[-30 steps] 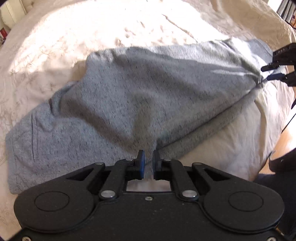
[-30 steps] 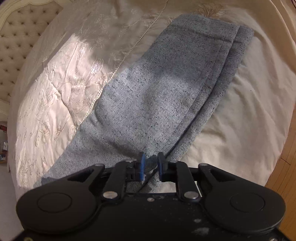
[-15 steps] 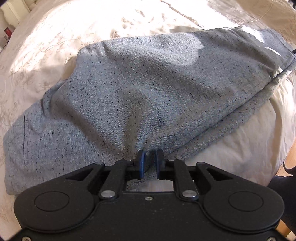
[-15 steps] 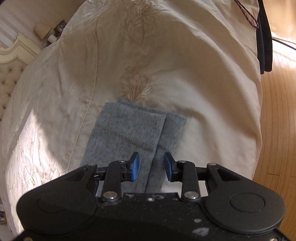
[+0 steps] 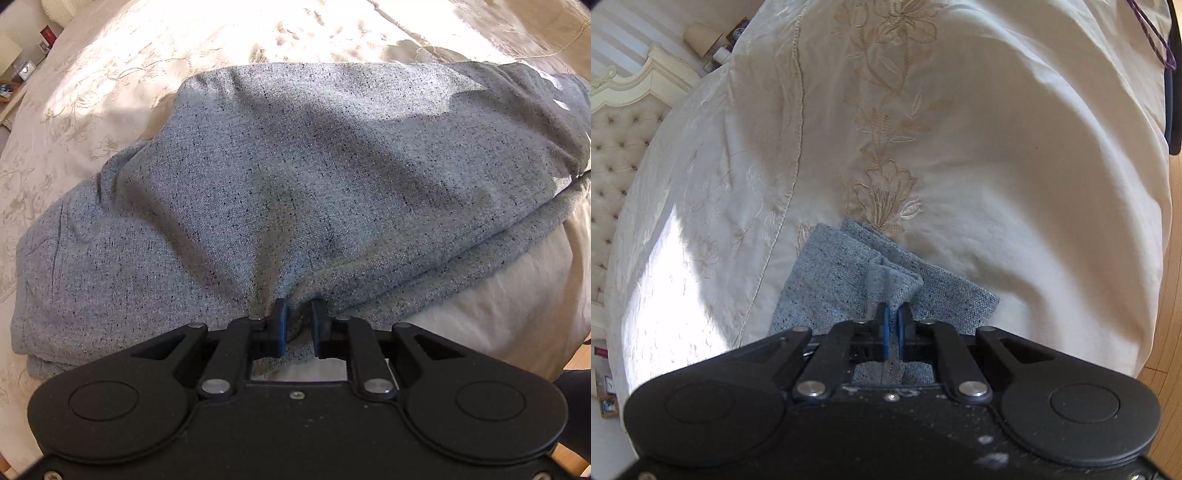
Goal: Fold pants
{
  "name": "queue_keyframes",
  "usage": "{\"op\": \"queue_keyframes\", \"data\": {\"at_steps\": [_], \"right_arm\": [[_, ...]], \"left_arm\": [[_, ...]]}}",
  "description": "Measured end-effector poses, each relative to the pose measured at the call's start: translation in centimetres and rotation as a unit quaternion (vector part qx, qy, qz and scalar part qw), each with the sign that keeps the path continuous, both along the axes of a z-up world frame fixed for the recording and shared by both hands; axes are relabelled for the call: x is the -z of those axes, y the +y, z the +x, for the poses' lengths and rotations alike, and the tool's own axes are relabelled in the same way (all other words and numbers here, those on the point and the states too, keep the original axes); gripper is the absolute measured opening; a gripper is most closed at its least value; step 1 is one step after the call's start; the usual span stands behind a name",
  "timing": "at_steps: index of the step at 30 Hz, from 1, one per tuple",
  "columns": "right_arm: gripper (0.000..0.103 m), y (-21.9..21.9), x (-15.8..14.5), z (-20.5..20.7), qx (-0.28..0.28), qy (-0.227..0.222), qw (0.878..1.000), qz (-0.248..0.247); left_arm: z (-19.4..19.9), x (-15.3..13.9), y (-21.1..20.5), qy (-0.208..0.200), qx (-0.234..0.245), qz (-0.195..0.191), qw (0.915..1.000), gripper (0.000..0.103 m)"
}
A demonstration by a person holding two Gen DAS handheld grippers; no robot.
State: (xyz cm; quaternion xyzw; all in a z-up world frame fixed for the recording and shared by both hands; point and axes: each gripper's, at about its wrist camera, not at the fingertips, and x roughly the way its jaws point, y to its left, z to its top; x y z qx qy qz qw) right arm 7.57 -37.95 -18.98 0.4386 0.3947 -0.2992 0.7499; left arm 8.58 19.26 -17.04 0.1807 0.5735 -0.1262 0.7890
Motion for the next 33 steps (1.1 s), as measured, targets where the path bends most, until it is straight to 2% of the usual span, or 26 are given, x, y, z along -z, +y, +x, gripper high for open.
{"op": "queue_keyframes", "data": {"at_steps": [6, 8, 12, 15, 16, 18, 20, 21, 23, 26, 27, 28, 29, 30, 33], "right_arm": [[0.005, 0.6, -3.0, -0.6, -0.039, 0.024, 0.996, -0.070], [0.005, 0.6, -3.1, -0.9, -0.034, 0.036, 0.996, -0.078], [0.005, 0.6, -1.6, -1.1, -0.031, 0.061, 0.995, -0.068], [0.005, 0.4, -0.6, -1.2, -0.034, 0.075, 0.995, -0.063], [0.006, 0.3, -0.2, -1.1, -0.041, 0.081, 0.994, -0.062], [0.007, 0.0, -0.1, -1.1, -0.044, 0.081, 0.994, -0.058], [0.012, -0.5, -0.4, -1.3, -0.042, 0.077, 0.995, -0.048], [0.017, -0.7, -0.7, -1.5, -0.043, 0.074, 0.995, -0.049], [0.021, -1.1, -1.9, -1.7, -0.058, 0.061, 0.994, -0.067], [0.034, -1.7, -3.9, -2.0, -0.109, 0.034, 0.988, -0.102], [0.035, -2.0, -4.3, -1.8, -0.131, 0.026, 0.985, -0.113], [0.035, -2.7, -4.6, -1.2, -0.178, 0.016, 0.976, -0.123], [0.035, -2.7, -4.6, -1.2, -0.178, 0.016, 0.976, -0.123], [0.035, -3.1, -4.5, -0.8, -0.201, 0.014, 0.972, -0.123], [0.035, -4.7, -3.6, 0.3, -0.268, 0.029, 0.959, -0.084]], "left_arm": [[-0.7, -0.6, -0.5, -0.010, 0.040, 0.007, 0.9991, 0.024], [-1.1, -0.7, -0.6, -0.013, 0.058, 0.007, 0.9982, 0.030], [-1.4, 0.3, -1.0, -0.022, 0.085, 0.037, 0.9954, 0.036], [-1.2, 1.6, -1.3, -0.004, 0.096, 0.048, 0.9942, 0.035], [-1.2, 1.9, -1.5, 0.010, 0.101, 0.052, 0.9935, 0.031], [-1.4, 1.7, -1.7, 0.014, 0.107, 0.057, 0.9925, 0.029], [-1.2, 0.9, -1.5, 0.024, 0.085, 0.045, 0.9951, 0.029], [-0.9, 0.0, -1.2, 0.031, 0.061, 0.026, 0.9973, 0.029], [-0.4, -1.8, -0.8, 0.035, 0.018, -0.013, 0.9991, 0.030], [0.1, -4.6, -1.4, 0.009, -0.040, -0.056, 0.9976, 0.031], [0.4, -5.1, -1.8, 0.001, -0.054, -0.065, 0.9964, 0.031], [0.6, -5.5, -2.4, -0.006, -0.067, -0.074, 0.9950, 0.031], [1.0, -5.7, -3.2, -0.011, -0.078, -0.085, 0.9933, 0.031], [1.3, -5.7, -4.0, -0.013, -0.087, -0.093, 0.9918, 0.031], [1.3, -5.8, -6.8, -0.022, -0.098, -0.099, 0.9899, 0.031]]}}
